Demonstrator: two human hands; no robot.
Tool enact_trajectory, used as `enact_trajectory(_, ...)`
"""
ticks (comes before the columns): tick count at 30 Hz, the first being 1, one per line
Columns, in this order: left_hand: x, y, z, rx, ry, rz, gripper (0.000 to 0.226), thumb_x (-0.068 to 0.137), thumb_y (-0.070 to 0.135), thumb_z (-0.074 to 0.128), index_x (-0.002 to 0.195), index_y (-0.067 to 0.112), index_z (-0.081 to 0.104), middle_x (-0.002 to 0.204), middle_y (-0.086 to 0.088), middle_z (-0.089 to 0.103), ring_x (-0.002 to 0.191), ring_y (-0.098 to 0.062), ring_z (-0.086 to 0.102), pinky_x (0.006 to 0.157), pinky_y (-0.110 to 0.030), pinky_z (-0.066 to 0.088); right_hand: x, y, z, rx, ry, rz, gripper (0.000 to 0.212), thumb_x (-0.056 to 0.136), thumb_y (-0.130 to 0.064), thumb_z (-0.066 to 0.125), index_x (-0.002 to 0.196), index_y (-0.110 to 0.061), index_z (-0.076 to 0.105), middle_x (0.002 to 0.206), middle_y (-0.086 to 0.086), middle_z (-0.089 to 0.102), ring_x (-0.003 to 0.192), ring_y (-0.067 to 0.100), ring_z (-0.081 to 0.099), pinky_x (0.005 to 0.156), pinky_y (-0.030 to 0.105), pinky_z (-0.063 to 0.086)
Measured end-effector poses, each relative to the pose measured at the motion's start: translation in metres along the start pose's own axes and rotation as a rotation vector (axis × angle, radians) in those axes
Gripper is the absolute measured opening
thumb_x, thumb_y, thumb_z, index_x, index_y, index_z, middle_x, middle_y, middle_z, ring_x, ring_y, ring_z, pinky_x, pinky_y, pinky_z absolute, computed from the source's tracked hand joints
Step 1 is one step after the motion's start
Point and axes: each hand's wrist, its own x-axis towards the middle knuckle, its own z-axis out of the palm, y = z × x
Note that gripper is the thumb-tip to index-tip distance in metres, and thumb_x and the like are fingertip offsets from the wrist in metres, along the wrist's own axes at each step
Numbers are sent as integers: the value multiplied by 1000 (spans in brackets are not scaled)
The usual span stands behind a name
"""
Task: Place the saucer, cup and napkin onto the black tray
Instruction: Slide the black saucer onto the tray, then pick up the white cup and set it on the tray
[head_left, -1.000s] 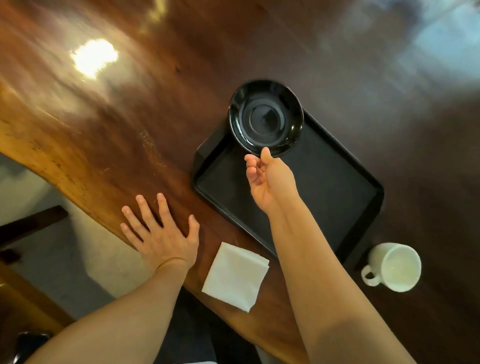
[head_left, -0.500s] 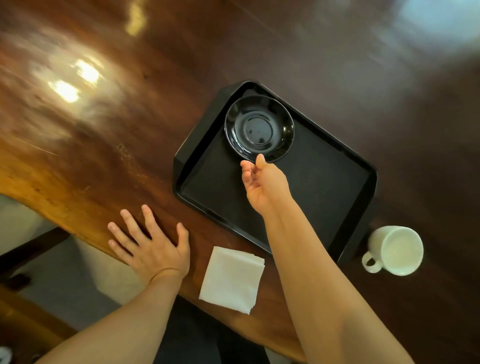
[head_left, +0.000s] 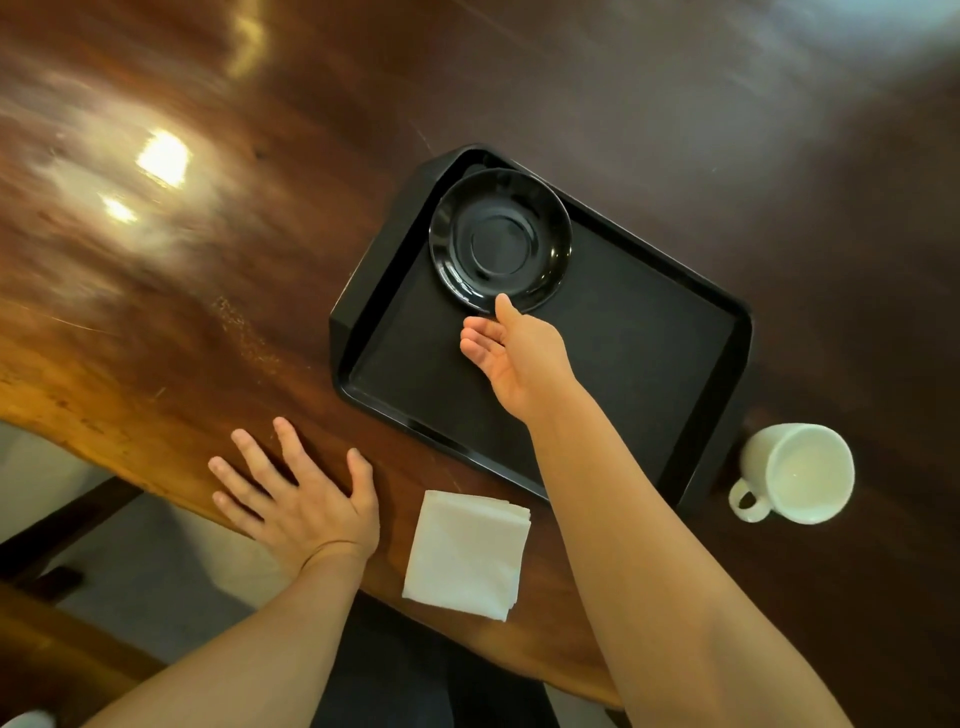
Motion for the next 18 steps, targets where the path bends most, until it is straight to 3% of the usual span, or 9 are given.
enact_trajectory(5, 0, 0, 3, -3, 10, 8, 89, 97, 74, 13, 164, 17, 27, 172, -20, 14, 158, -48, 8, 124, -62, 2, -11, 1, -19, -72, -1, 7, 34, 101, -23, 49, 125, 2, 52, 100, 16, 68, 85, 25, 70, 63, 29, 59)
enact_trajectory(13, 0, -5, 6, 1, 7, 14, 83, 97, 67, 29, 165, 19, 22, 172, -19, 13, 158, -48, 7, 124, -61, 1, -39, 12, -75, -196, 360, -184, 10, 99, -22, 51, 96, -20, 61, 87, 8, 71, 70, 18, 71, 61, 26, 60)
enact_trajectory(18, 1, -6, 7, 7, -6, 16, 85, 98, 74, 15, 165, 21, 20, 173, -18, 13, 158, -48, 8, 124, -60, 1, -60, 21, -117, -220, 561, -325, 12, 99, -24, 51, 105, -19, 59, 90, 5, 68, 69, 13, 68, 61, 26, 59)
